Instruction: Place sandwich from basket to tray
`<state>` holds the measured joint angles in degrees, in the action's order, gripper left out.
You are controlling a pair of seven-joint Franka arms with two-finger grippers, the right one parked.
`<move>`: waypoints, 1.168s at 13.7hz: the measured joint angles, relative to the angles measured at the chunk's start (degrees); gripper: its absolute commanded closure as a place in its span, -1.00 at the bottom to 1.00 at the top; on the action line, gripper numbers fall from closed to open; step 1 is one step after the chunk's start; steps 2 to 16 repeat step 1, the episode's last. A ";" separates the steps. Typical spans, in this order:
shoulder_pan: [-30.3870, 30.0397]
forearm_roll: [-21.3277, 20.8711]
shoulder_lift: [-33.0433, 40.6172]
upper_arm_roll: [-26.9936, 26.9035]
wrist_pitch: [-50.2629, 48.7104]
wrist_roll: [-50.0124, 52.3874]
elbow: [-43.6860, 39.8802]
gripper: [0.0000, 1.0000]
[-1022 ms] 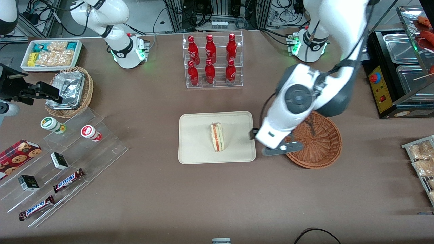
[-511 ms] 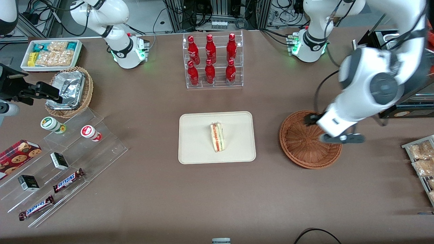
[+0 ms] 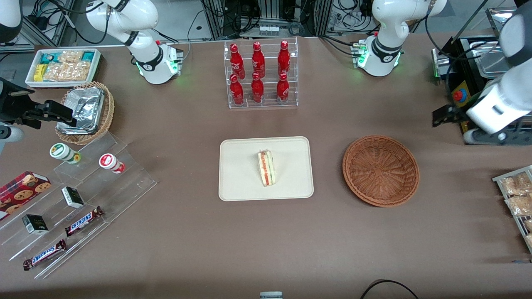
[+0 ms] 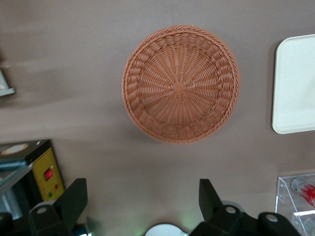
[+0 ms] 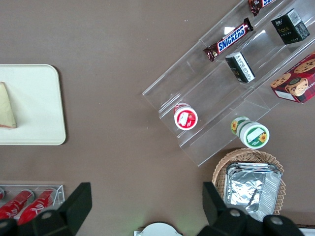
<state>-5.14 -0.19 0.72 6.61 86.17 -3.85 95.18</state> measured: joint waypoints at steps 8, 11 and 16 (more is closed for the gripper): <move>0.00 -0.04 0.55 -0.19 -1.65 0.00 -1.60 -1.00; 0.00 -0.04 0.55 -0.19 -1.65 0.00 -1.60 -1.00; 0.00 -0.04 0.55 -0.19 -1.65 0.00 -1.60 -1.00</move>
